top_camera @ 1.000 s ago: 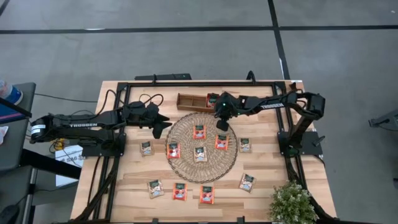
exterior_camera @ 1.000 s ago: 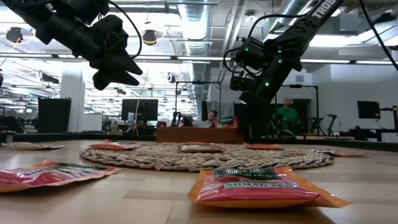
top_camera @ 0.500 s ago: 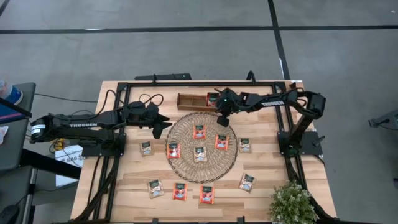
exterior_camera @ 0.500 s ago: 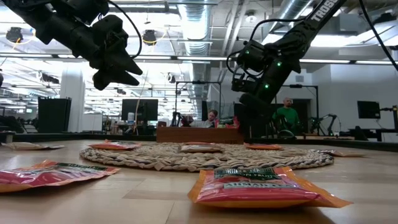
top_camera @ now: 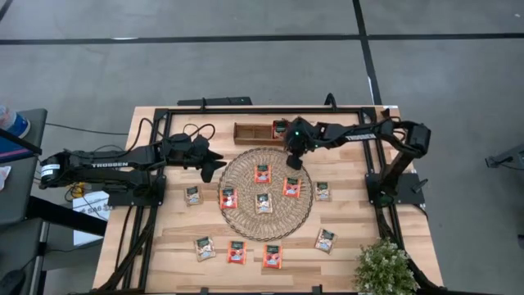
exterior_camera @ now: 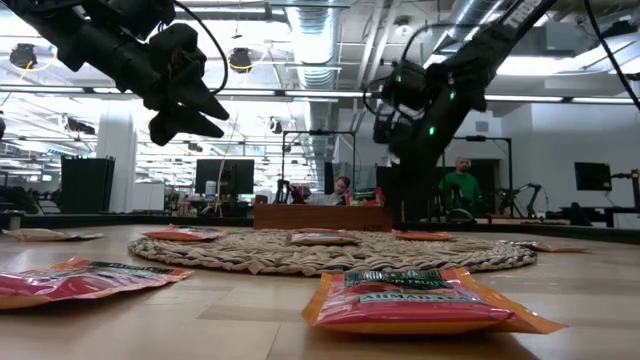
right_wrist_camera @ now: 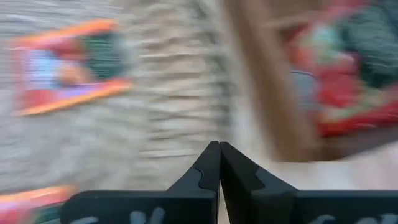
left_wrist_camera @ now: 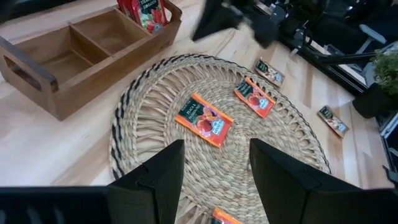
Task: Pick & Place Tea
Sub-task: Put the brown tea bag into the middle section of the wooden organizer
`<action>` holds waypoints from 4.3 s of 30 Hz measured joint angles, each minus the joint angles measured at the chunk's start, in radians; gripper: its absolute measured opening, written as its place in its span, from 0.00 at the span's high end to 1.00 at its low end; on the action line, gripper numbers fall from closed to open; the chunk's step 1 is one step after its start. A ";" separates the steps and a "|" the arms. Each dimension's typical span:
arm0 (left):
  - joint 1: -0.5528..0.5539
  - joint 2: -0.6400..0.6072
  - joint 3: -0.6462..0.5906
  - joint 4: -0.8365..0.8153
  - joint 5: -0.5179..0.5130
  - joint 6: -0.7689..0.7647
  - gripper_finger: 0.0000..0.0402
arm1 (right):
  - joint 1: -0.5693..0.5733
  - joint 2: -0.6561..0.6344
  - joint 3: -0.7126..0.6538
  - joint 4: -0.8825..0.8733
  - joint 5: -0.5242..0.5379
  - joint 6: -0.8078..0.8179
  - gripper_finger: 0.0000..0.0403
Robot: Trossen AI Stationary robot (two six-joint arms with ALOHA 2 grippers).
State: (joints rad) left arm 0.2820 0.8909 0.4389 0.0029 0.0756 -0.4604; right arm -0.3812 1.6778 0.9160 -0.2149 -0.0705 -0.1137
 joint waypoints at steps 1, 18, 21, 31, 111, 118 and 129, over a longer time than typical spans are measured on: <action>0.000 0.000 0.000 0.000 0.003 -0.002 0.57 | 0.018 -0.021 0.010 -0.028 -0.019 0.005 1.00; -0.001 0.000 0.000 -0.004 0.083 -0.020 0.57 | 0.172 -0.769 0.050 -0.677 0.184 0.188 1.00; -0.001 0.000 0.000 -0.004 0.086 -0.027 0.57 | 0.219 -0.894 -0.014 -0.670 0.254 0.266 1.00; -0.003 0.000 0.000 0.032 0.104 -0.060 0.57 | 0.388 -1.261 -0.331 -0.521 0.360 0.504 1.00; -0.204 0.274 0.330 -1.029 -0.024 -0.042 0.52 | 0.499 -1.536 -0.756 0.067 0.384 0.585 1.00; -0.204 0.308 0.319 -1.067 -0.033 0.005 0.36 | 0.499 -1.536 -0.756 0.067 0.384 0.585 1.00; -0.204 0.312 0.205 -1.049 -0.028 0.036 0.19 | 0.499 -1.536 -0.756 0.067 0.384 0.585 1.00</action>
State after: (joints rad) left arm 0.0780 1.2027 0.6441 -1.0460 0.0479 -0.4248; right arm 0.1173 0.1417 0.1604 -0.1482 0.3130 0.4709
